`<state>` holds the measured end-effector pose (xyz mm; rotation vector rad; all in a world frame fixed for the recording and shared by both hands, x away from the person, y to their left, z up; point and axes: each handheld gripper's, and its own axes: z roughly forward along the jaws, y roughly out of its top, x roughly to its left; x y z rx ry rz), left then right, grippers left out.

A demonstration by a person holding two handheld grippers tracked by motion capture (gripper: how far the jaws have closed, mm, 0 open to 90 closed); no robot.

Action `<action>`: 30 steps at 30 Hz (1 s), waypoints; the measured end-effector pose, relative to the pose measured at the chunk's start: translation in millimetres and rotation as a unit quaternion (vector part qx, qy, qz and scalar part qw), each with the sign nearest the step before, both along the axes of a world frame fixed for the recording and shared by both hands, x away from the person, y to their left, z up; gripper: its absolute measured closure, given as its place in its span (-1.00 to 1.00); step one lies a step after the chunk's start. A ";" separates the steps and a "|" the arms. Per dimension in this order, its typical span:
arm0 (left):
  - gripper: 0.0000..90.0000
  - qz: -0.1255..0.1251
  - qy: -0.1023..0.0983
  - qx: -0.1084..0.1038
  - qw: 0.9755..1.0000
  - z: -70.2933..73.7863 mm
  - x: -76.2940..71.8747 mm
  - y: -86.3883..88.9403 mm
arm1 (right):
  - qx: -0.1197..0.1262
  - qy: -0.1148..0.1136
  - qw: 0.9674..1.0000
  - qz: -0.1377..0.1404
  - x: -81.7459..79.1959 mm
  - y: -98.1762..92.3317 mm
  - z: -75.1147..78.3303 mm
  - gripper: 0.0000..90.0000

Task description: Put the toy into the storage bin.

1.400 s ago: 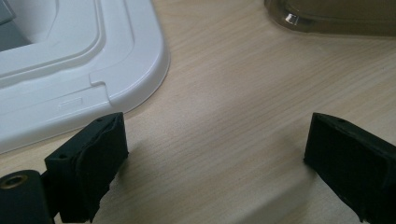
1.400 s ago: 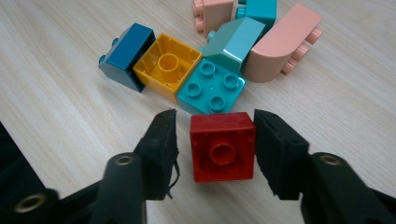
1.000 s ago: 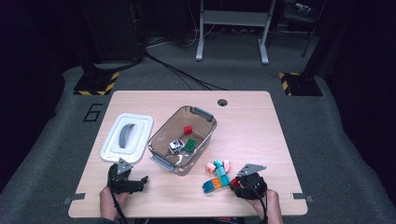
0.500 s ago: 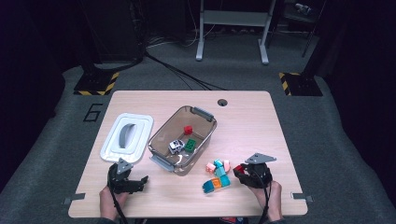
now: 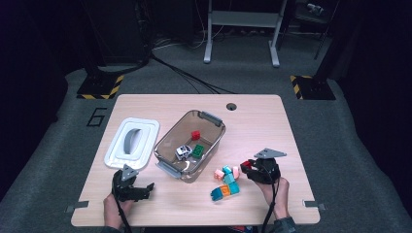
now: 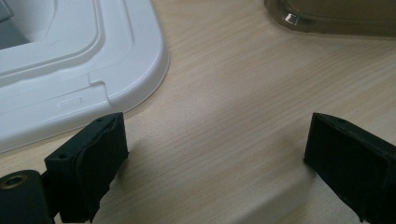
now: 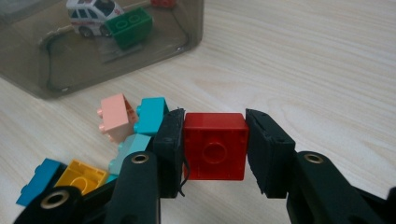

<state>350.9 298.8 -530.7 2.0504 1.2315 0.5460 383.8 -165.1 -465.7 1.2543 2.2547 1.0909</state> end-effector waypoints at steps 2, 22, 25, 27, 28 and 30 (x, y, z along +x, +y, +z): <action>-0.87 0.000 0.001 -0.002 1.000 -0.2 0.3 0.2 | 0.005 0.001 1.000 -0.001 2.3 0.1 1.4 0.31; -0.87 0.000 0.002 -0.004 1.000 0.0 0.4 0.2 | 0.021 -0.024 1.000 -0.002 26.8 5.5 41.3 0.31; -0.87 -0.002 0.002 -0.002 1.000 -0.1 0.4 0.4 | 0.027 -0.028 0.999 -0.001 31.4 8.3 49.1 0.31; -0.87 -0.002 0.002 -0.002 1.000 -0.1 0.5 0.4 | 0.026 -0.031 0.999 0.004 34.5 9.8 53.9 0.31; -0.87 -0.002 0.002 -0.002 1.000 -0.1 0.4 0.4 | 0.032 -0.031 0.999 0.005 36.3 10.9 56.6 0.31; -0.87 -0.002 0.002 -0.002 1.000 -0.1 0.5 0.4 | 0.044 -0.029 0.999 0.010 40.4 13.2 61.3 0.31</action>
